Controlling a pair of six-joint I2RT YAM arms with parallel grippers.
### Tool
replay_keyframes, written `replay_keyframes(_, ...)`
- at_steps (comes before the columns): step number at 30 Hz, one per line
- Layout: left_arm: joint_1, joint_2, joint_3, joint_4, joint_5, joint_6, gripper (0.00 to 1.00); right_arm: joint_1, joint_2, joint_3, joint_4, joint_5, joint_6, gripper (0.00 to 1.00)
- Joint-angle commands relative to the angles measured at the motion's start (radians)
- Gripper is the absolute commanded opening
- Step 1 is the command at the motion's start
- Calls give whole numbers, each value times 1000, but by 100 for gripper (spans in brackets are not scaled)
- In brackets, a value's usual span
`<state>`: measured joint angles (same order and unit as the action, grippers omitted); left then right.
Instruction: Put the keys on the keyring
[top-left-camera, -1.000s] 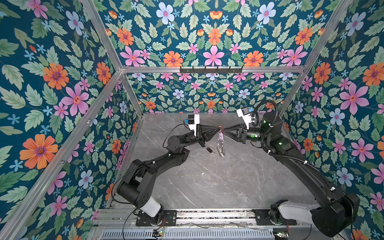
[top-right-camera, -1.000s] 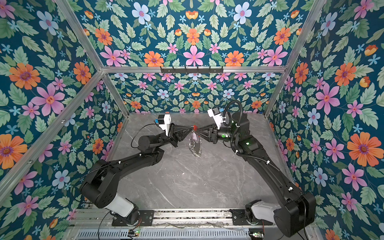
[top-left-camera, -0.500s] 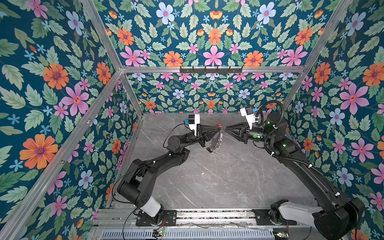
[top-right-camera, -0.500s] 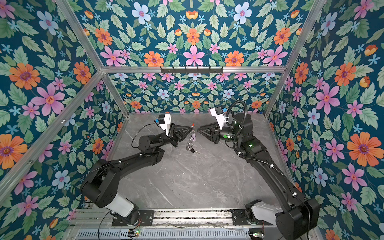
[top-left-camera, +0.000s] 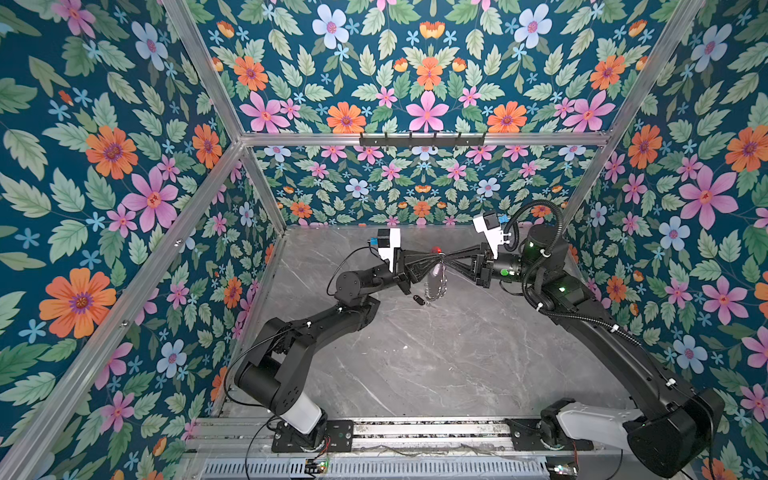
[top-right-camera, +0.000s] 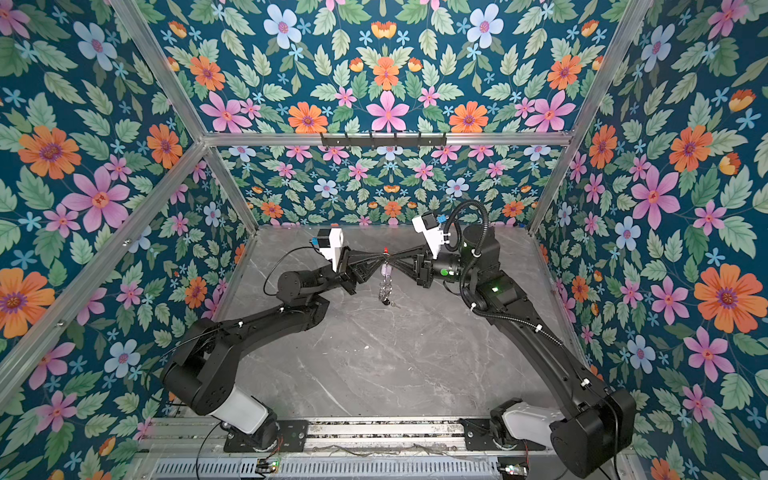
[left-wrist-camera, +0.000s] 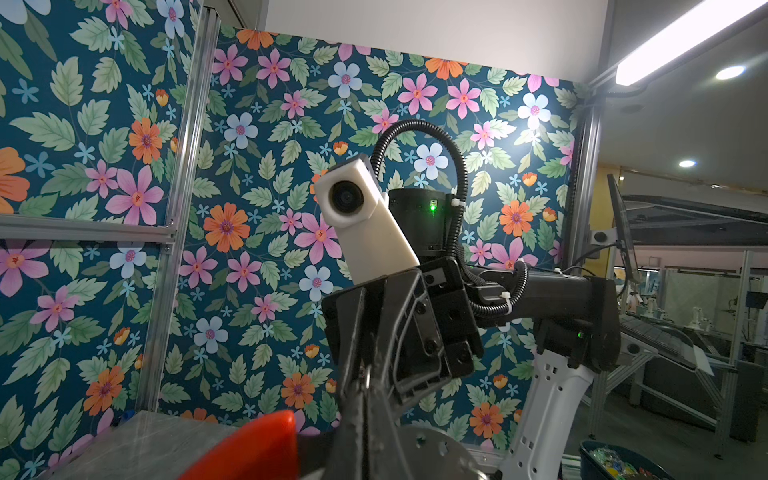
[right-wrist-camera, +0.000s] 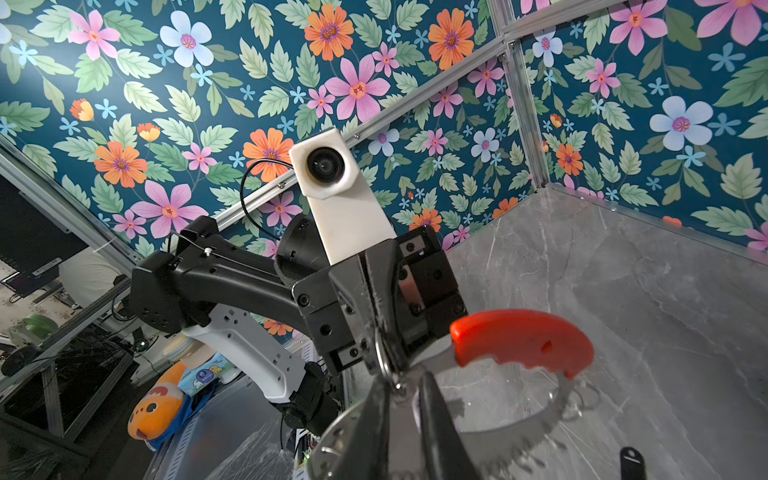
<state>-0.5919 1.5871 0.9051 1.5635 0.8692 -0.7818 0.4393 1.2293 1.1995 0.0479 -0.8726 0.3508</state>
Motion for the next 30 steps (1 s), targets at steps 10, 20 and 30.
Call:
replay_keyframes(10, -6, 0, -7, 41, 7, 8, 0, 3, 5, 16, 8, 20, -17, 0)
replay_keyframes(20, -9, -249, -13, -899, 49, 762, 28, 15, -26, 77, -377, 226, -355, 0)
replay_keyframes(30, -21, -239, 253, -1565, 23, 1193, 27, 95, 3, 124, -528, 383, -539, 0)
